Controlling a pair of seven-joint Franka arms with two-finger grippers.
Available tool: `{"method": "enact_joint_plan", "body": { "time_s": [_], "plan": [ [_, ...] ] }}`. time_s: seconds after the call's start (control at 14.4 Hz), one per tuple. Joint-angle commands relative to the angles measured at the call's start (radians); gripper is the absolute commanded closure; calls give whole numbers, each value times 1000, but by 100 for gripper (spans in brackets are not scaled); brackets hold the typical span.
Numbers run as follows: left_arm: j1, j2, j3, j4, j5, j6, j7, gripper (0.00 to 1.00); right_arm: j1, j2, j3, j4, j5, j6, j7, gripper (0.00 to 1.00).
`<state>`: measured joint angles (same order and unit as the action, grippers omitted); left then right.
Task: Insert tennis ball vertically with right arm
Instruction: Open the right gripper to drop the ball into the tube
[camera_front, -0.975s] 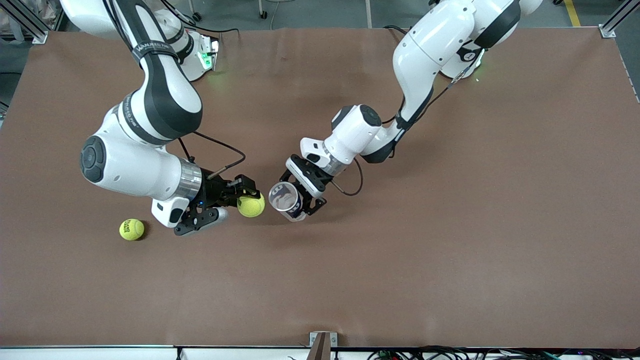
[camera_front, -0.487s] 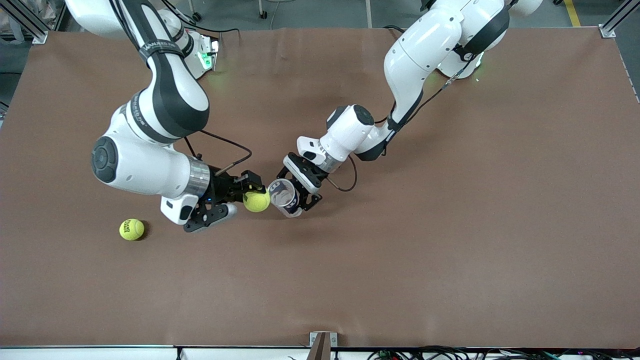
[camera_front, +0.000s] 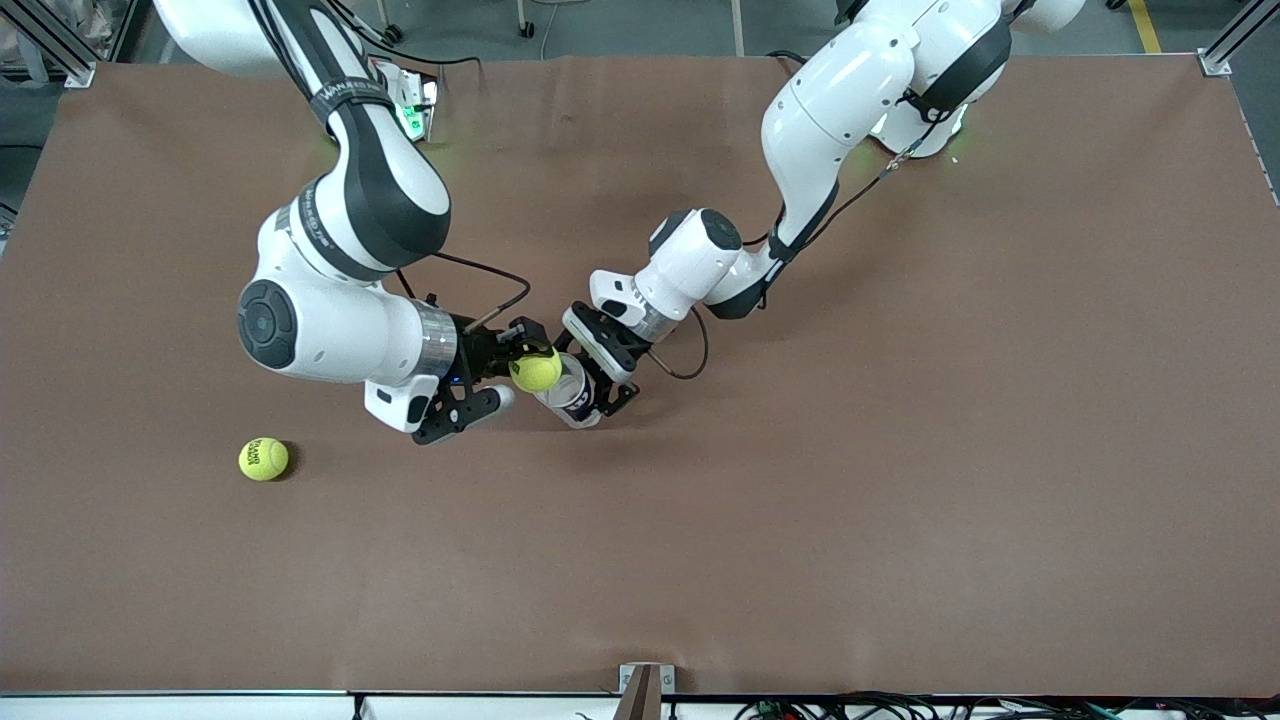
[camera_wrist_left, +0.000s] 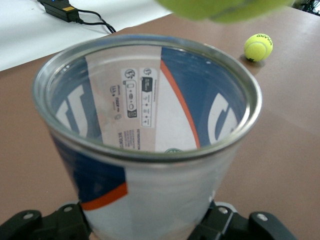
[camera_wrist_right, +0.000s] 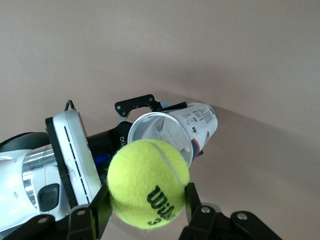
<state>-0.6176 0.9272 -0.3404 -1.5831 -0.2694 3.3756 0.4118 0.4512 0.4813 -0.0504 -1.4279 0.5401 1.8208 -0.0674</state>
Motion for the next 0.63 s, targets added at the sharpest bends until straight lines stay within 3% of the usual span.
{"method": "enact_joint_plan", "body": {
  "time_s": [0.0,0.42,0.49,0.56],
  "plan": [
    [-24,18,6,14,-20,28,4,23,12,11,-8,-9,11,14,5,98],
    [-25,18,9,14,-20,28,4,23,35,55,-8,-9,8,67,5,96],
    [-25,18,9,14,-20,28,5,23,40,63,-9,-11,8,77,5,88],
    [-25,18,9,14,-20,28,4,23,41,65,-9,-11,6,78,5,58]
  ]
}}
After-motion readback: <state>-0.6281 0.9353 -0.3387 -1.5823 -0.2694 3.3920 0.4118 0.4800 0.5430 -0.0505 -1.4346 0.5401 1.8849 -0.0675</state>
